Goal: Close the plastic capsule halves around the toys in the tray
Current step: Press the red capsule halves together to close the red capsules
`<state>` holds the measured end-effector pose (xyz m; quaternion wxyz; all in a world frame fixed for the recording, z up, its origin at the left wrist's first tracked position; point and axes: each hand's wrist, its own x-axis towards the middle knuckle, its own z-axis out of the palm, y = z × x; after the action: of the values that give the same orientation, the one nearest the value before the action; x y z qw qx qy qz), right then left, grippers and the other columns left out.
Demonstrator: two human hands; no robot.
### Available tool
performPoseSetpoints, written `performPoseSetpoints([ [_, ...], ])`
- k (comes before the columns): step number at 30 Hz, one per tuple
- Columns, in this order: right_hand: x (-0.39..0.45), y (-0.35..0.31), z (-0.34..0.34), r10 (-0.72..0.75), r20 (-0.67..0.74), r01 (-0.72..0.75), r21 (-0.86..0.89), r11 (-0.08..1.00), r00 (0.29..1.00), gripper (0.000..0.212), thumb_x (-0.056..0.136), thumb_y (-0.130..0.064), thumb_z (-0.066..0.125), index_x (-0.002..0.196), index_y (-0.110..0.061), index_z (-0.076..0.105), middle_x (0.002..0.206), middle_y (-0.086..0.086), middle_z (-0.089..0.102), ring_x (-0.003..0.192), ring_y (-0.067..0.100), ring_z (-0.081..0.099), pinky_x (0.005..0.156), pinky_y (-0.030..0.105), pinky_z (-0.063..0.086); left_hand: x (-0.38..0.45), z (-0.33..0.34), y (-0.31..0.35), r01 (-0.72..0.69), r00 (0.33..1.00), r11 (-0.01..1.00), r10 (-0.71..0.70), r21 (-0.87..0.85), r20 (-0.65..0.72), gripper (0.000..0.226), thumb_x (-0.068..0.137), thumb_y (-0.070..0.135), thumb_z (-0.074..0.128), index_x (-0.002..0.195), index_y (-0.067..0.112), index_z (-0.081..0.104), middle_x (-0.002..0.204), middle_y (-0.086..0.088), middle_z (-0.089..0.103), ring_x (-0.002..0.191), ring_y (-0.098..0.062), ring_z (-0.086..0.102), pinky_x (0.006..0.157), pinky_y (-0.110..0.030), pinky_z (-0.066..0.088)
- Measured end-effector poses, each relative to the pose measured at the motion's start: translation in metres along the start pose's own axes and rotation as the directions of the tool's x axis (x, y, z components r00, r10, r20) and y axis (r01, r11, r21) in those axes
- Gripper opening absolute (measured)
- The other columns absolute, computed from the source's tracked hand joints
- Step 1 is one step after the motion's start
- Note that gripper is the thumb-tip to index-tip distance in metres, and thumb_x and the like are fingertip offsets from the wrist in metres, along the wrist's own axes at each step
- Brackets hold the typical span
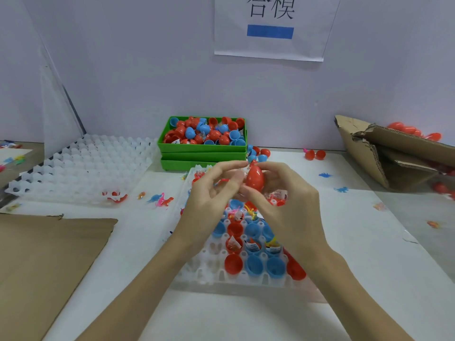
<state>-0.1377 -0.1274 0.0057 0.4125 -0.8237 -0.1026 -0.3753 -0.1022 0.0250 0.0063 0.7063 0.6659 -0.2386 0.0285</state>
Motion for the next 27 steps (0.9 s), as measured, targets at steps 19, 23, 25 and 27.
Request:
performPoseSetpoints([
  [19,-0.005,0.001,0.002,0.004,0.199,0.021,-0.128,0.992,0.980,0.047,0.089,-0.035,0.070,0.131,-0.015,0.064,0.116,-0.006,0.069,0.100,0.003,0.061,0.097,0.014,0.049,0.002,0.000,-0.003,0.230,0.973,0.928,-0.220,-0.293,0.068,0.021,0.083,0.031,0.077,0.096,0.015,0.080,0.107,-0.015,0.077,0.105,-0.028,0.075,0.087,-0.029,0.060],
  [23,-0.003,0.004,0.003,0.030,0.218,-0.007,-0.107,0.994,0.975,0.051,0.089,-0.037,0.073,0.136,-0.020,0.061,0.120,-0.009,0.062,0.097,-0.002,0.058,0.091,0.006,0.047,0.002,-0.001,-0.003,0.129,0.991,0.992,-0.129,-0.014,-0.038,0.029,0.083,0.041,0.074,0.100,0.018,0.078,0.097,0.002,0.079,0.099,-0.018,0.076,0.084,-0.027,0.062],
  [25,-0.003,0.007,0.002,0.060,0.245,-0.036,-0.100,0.994,0.968,0.054,0.091,-0.032,0.073,0.142,-0.021,0.056,0.119,-0.010,0.057,0.099,-0.003,0.057,0.088,0.004,0.046,0.001,0.000,-0.004,0.008,0.997,0.973,0.010,0.229,-0.074,0.029,0.086,0.043,0.070,0.105,0.021,0.076,0.092,0.009,0.078,0.093,-0.010,0.075,0.079,-0.020,0.061],
  [27,-0.001,0.010,0.001,0.098,0.266,-0.080,-0.080,0.994,0.959,0.059,0.094,-0.025,0.072,0.148,-0.022,0.050,0.119,-0.011,0.056,0.102,-0.003,0.058,0.087,0.006,0.048,0.000,0.002,-0.005,-0.114,0.983,0.907,0.163,0.405,-0.088,0.032,0.092,0.045,0.064,0.113,0.022,0.072,0.095,0.013,0.074,0.091,-0.006,0.071,0.076,-0.016,0.058],
])
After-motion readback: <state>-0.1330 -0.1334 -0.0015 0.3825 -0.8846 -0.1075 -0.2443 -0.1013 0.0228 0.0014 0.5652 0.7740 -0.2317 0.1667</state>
